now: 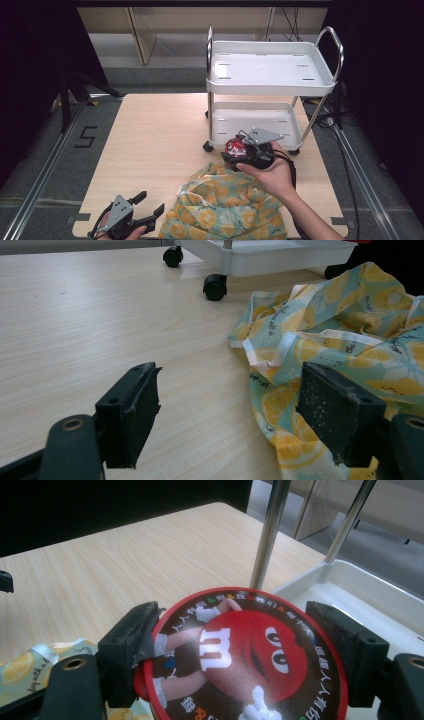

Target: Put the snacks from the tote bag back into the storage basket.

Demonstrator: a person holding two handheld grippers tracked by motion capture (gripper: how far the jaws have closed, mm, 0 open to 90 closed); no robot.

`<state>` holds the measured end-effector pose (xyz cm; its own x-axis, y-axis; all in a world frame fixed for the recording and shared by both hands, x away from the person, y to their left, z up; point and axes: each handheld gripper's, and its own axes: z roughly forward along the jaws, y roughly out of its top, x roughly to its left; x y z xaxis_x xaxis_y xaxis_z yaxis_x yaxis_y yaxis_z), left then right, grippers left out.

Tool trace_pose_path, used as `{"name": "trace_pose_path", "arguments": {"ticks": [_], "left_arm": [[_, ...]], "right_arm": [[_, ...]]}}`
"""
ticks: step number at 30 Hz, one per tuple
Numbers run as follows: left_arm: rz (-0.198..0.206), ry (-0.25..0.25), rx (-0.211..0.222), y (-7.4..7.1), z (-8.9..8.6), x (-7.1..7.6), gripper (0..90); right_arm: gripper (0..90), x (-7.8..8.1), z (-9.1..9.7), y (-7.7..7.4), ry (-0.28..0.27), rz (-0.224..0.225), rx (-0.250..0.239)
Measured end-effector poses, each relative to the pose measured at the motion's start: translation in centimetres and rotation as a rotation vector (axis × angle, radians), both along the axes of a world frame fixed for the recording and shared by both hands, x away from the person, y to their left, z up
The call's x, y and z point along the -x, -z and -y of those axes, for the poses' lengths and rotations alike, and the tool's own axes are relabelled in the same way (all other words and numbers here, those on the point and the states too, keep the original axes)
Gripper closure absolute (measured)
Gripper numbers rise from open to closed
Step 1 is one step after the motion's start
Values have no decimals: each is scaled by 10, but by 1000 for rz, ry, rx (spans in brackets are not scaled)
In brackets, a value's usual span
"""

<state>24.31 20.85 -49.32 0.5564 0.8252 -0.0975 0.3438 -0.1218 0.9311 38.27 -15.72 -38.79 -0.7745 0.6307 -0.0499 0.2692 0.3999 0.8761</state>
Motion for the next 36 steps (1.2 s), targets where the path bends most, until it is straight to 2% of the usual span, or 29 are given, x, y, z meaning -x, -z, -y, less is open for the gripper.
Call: {"name": "trace_pose_path", "arguments": {"ticks": [1,4,8,10,11,15,16,18,19,20,21,24,26,27,31,32,35,36], "left_arm": [[0,0,0,0,0,0,239],[2,-2,0,0,0,0,240],[4,-1,6,0,1,0,240],[3,-1,1,0,0,0,240],[24,18,8,1,0,-2,239],[16,9,4,0,0,-1,239],[0,-4,-2,0,0,0,239],[6,0,1,0,0,0,239],[23,16,6,0,0,-2,239],[6,0,1,0,0,0,239],[24,17,5,0,0,-2,239],[24,16,6,0,0,-2,239],[23,15,7,0,0,-2,239],[24,15,8,0,0,-2,239],[23,16,8,0,0,-2,239],[24,16,7,0,-1,-2,239],[23,15,9,0,-1,-2,239],[23,15,8,0,-1,-2,239]], "right_arm": [[249,-1,0,0,7,16,2],[250,-1,0,0,7,-3,2],[250,-2,-1,-1,4,1,1],[250,-4,-1,-1,11,23,6],[249,-4,-1,-2,5,2,7],[250,-6,-1,-2,18,12,3],[250,-6,0,-2,10,6,6],[250,-7,0,-3,20,15,8],[250,-8,0,-3,19,19,7],[250,-8,0,-3,23,29,6],[250,-8,0,-4,23,3,7],[250,-9,0,-5,19,4,10],[249,-10,1,-5,22,23,18],[250,-10,1,-5,19,10,20],[250,-12,1,-5,34,25,26],[250,-13,0,-5,28,8,17],[250,-14,-1,-5,39,26,15],[250,-15,-1,-6,23,17,21]]}}
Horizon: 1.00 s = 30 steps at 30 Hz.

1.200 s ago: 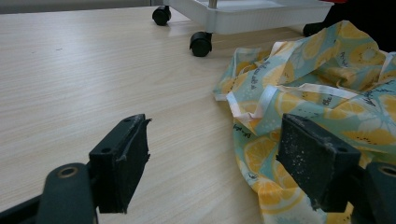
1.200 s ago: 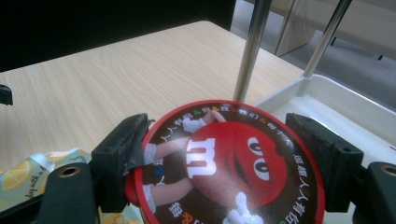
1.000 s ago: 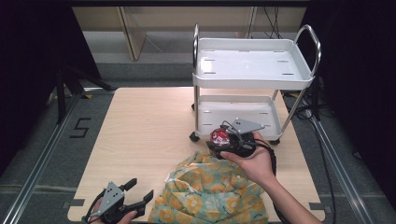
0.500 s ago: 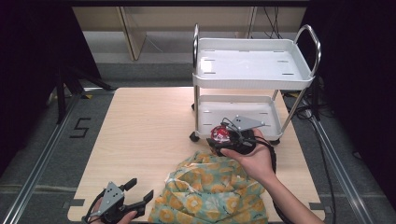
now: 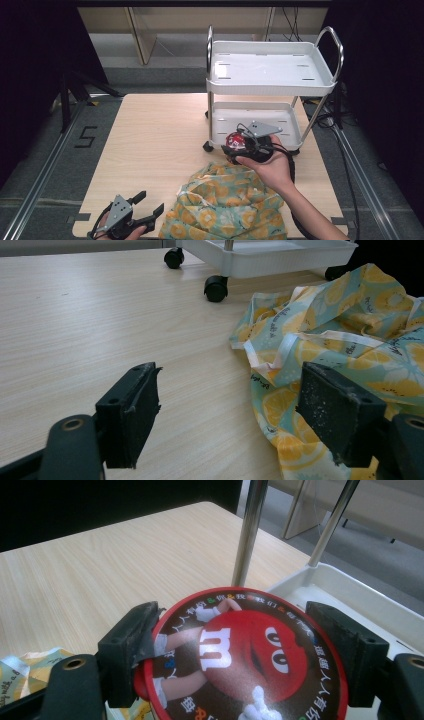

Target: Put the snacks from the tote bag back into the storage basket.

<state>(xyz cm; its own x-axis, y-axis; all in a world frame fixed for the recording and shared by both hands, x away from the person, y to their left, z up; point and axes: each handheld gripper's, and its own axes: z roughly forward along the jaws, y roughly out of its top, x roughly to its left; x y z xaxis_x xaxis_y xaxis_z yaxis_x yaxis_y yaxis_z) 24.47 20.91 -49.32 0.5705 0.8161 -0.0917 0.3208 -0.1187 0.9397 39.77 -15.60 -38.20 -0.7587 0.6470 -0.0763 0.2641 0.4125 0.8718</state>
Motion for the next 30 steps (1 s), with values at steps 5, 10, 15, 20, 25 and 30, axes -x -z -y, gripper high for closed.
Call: {"name": "trace_pose_path", "arguments": {"ticks": [5,10,15,20,25,30], "left_arm": [[6,4,-4,0,0,-1,239],[6,3,-4,0,-1,-1,239],[-4,-2,-12,-1,-1,0,239],[4,2,-2,0,-1,0,240],[-17,-18,-8,-1,0,2,240],[5,1,-2,0,0,-1,240]], "right_arm": [[250,-1,0,0,13,11,4],[250,-3,0,0,7,2,2],[250,-4,0,0,10,0,-1],[249,-6,0,1,25,10,-2],[250,-8,1,1,18,1,8],[250,-9,1,1,25,-4,5]]}}
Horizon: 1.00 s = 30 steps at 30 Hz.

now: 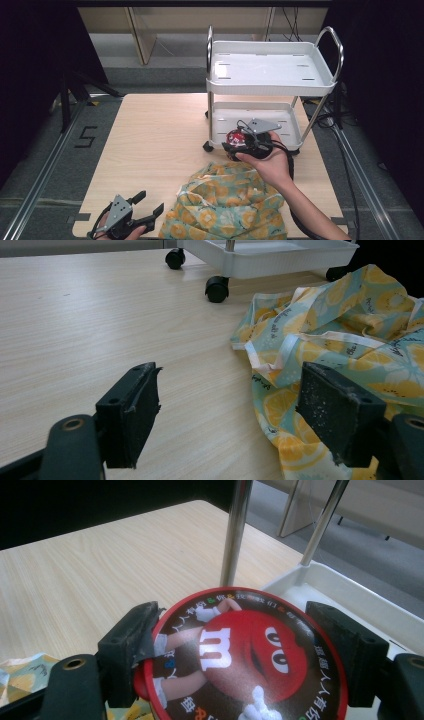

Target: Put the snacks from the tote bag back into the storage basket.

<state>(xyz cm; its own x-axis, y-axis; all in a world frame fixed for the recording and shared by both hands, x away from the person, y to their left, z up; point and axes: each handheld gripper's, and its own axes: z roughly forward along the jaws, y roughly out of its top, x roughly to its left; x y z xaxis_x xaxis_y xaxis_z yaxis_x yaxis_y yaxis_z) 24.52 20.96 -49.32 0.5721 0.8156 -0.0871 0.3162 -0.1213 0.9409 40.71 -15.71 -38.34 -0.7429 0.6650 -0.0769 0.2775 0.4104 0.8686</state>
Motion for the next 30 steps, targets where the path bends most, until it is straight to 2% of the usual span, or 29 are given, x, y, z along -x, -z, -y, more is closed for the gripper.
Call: {"name": "trace_pose_path", "arguments": {"ticks": [1,2,3,4,7,10,12,14,17,18,19,25,26,30], "left_arm": [[1,1,-1,0,0,0,240],[-19,-15,-8,-1,0,2,240],[-20,-16,-10,-1,0,2,240],[-21,-17,-8,-1,0,3,240],[-20,-17,-8,-1,0,3,240],[-20,-18,-8,-1,0,2,240],[-21,-17,-9,-1,0,2,240],[-20,-17,-9,-1,0,3,240],[-21,-19,-7,-1,0,3,240],[-24,-23,-5,-1,0,3,240],[-16,-13,-16,-1,-1,2,240],[-14,-13,-13,-2,-1,3,240],[-19,-25,7,-1,1,3,240],[-14,-13,-14,-1,-1,2,240]], "right_arm": [[250,1,0,0,13,-11,-8],[250,0,0,1,18,2,-11],[250,-1,1,1,9,3,1],[250,-2,1,1,9,13,3],[250,-3,1,1,8,1,4],[250,-6,2,2,15,22,12],[250,-5,2,2,24,-8,-2],[250,-7,2,3,26,12,-7],[250,-6,2,2,37,-7,-5],[250,-7,2,2,23,10,6],[250,-7,2,2,23,10,10],[250,-9,2,2,32,18,7],[250,-10,2,3,35,21,5],[250,-11,3,3,35,14,12]]}}
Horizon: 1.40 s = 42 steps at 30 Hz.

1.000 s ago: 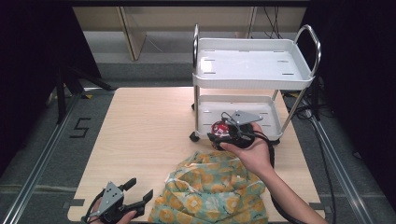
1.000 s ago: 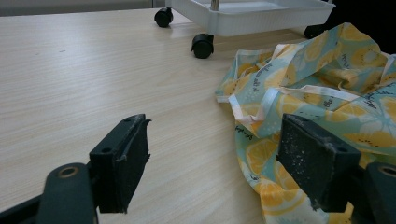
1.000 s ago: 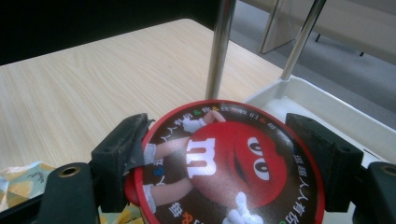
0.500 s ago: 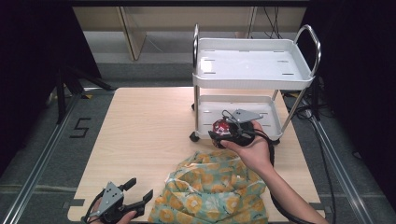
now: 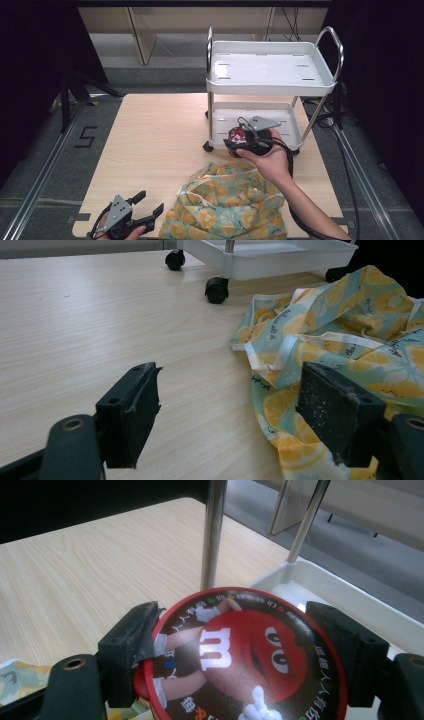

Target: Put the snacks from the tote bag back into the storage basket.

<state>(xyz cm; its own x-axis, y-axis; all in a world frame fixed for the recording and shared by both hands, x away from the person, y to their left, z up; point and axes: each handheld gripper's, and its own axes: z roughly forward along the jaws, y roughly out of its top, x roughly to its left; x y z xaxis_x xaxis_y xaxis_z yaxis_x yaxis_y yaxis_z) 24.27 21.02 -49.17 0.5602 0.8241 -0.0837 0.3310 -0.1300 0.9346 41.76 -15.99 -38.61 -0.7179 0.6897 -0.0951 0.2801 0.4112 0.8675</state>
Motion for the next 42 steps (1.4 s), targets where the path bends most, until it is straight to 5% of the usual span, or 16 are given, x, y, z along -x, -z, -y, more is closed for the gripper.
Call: {"name": "trace_pose_path", "arguments": {"ticks": [28,37,42], "left_arm": [[-7,-12,10,0,0,1,240],[19,24,3,0,0,-2,240],[-5,-9,12,0,1,0,241]], "right_arm": [[250,-10,-2,-1,16,-2,-7],[250,-13,-4,0,20,-2,-12],[250,-15,-5,0,20,0,-9]]}}
